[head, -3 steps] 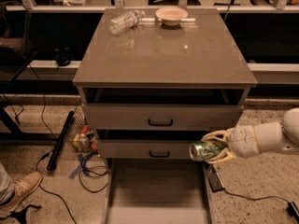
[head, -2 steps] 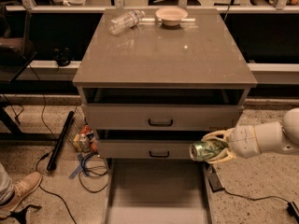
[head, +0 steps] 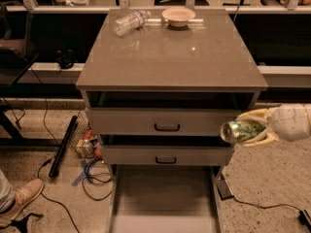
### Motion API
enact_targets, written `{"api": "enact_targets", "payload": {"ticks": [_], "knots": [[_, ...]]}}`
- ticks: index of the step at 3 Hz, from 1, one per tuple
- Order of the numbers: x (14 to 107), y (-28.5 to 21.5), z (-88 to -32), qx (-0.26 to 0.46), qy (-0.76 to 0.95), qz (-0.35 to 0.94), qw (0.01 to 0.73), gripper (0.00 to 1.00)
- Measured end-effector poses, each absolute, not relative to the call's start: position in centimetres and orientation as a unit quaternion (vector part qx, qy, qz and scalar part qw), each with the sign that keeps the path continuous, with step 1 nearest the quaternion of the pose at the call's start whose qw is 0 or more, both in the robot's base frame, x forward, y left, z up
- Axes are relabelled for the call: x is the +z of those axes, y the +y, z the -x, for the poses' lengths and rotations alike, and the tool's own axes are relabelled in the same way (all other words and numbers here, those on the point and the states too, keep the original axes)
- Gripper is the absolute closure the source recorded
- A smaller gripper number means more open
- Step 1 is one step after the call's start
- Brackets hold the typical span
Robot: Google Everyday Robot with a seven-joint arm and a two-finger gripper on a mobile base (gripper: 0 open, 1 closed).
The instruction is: Pick green can from bottom drawer and place on counter
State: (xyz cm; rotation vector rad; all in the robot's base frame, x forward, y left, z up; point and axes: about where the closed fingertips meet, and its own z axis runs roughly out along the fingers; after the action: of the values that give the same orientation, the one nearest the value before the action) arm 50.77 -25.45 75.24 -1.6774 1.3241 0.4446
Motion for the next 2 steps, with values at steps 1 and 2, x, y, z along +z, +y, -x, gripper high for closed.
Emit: {"api": "enact_targets", "payload": {"ticks": [1, 2], "knots": [[80.4, -27.2, -52.0, 0.18, 0.544, 0.667, 0.476, 1.0], [84.4, -27.1, -53.7, 0.184, 0.546, 0.656, 0.487, 1.0]]}}
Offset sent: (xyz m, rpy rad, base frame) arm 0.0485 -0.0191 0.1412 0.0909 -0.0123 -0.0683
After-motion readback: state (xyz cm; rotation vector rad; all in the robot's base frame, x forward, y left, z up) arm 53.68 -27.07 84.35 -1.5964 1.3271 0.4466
